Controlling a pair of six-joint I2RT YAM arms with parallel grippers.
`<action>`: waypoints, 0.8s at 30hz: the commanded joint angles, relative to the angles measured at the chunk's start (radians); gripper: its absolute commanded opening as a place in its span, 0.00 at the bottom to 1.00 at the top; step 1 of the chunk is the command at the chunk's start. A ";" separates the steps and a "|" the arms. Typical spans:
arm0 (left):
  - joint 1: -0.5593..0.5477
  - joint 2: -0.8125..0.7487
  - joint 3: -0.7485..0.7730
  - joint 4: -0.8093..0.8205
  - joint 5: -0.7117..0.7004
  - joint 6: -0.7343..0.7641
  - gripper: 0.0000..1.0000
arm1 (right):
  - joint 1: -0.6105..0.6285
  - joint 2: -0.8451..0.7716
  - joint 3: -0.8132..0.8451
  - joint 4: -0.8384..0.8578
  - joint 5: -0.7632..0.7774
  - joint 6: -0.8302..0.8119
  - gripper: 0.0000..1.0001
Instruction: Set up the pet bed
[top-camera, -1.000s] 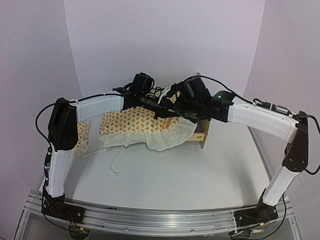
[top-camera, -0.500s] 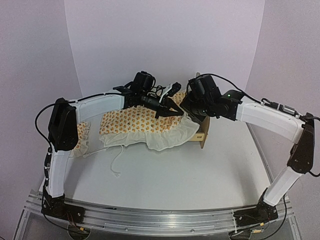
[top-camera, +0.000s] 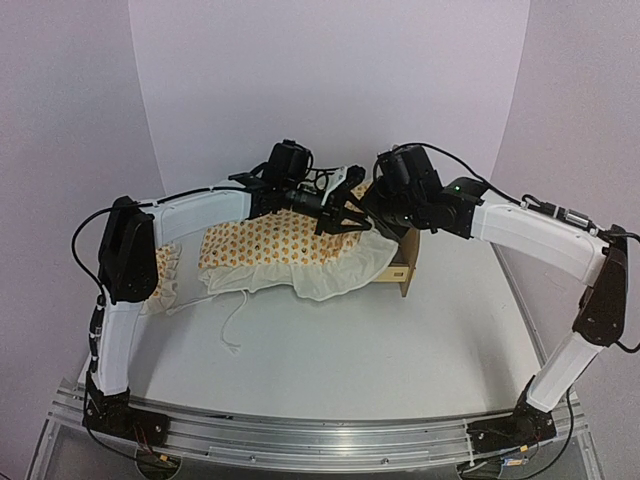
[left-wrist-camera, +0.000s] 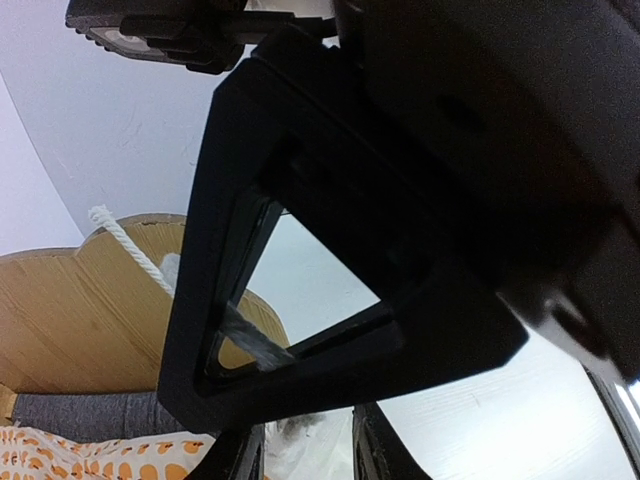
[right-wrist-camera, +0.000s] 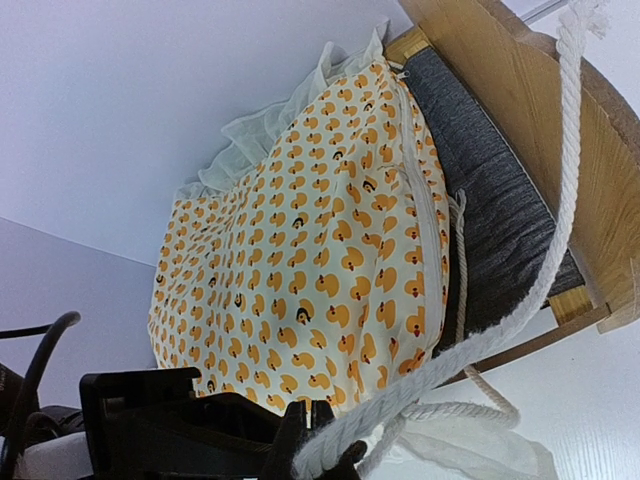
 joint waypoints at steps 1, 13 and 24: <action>-0.015 0.023 0.015 0.114 0.008 -0.033 0.27 | 0.002 0.022 0.028 0.044 -0.028 0.034 0.00; -0.004 0.019 0.022 0.059 -0.025 -0.077 0.00 | -0.011 -0.051 0.019 0.053 -0.110 -0.264 0.36; 0.010 0.005 0.027 -0.023 -0.003 -0.018 0.00 | -0.120 -0.286 -0.064 -0.109 -0.391 -1.423 0.77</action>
